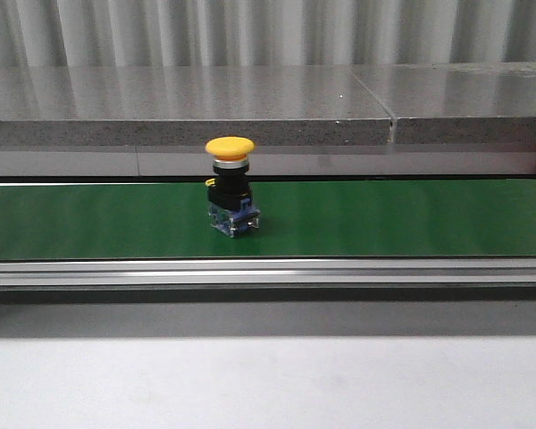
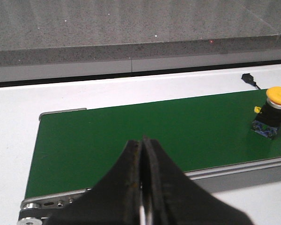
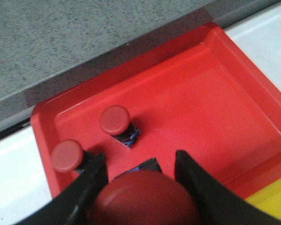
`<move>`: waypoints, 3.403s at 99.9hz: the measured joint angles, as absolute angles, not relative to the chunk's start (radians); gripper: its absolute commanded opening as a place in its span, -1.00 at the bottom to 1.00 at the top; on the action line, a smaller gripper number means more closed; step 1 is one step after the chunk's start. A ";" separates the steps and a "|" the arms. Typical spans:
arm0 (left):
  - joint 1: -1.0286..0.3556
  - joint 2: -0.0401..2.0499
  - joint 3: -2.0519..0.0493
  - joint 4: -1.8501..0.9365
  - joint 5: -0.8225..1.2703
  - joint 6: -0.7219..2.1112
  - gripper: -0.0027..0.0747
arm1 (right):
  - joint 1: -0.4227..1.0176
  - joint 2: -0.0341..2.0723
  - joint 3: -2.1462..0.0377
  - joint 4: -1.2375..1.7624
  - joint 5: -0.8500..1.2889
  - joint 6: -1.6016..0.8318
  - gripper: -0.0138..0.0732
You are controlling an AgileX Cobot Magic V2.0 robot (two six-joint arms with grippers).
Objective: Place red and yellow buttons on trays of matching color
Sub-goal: 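Grasp the red button and lower it into the red tray, then move the right gripper back over the belt onto the yellow button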
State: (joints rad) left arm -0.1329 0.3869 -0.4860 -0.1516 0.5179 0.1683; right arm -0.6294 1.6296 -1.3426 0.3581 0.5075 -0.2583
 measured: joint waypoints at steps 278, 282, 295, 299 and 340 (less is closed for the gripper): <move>-0.133 0.385 -0.486 -0.152 0.518 0.168 -0.99 | -0.132 1.278 -0.935 0.368 0.752 -0.444 0.63; -0.133 0.385 -0.486 -0.152 0.518 0.168 -0.99 | -0.107 1.278 -0.909 0.366 0.752 -0.455 0.63; -0.133 0.385 -0.486 -0.152 0.518 0.168 -0.99 | -0.030 1.278 -0.876 0.366 0.746 -0.492 0.63; -0.133 0.385 -0.486 -0.152 0.518 0.168 -0.99 | -0.005 1.278 -0.874 0.366 0.736 -0.499 0.63; -0.133 0.385 -0.486 -0.152 0.518 0.168 -0.99 | 0.138 1.360 -0.875 0.393 0.600 -0.518 0.63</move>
State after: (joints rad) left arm -0.1329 0.3852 -0.4860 -0.1516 0.5179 0.1683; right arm 0.1377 1.3598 -0.8753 0.3929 0.6002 -0.5179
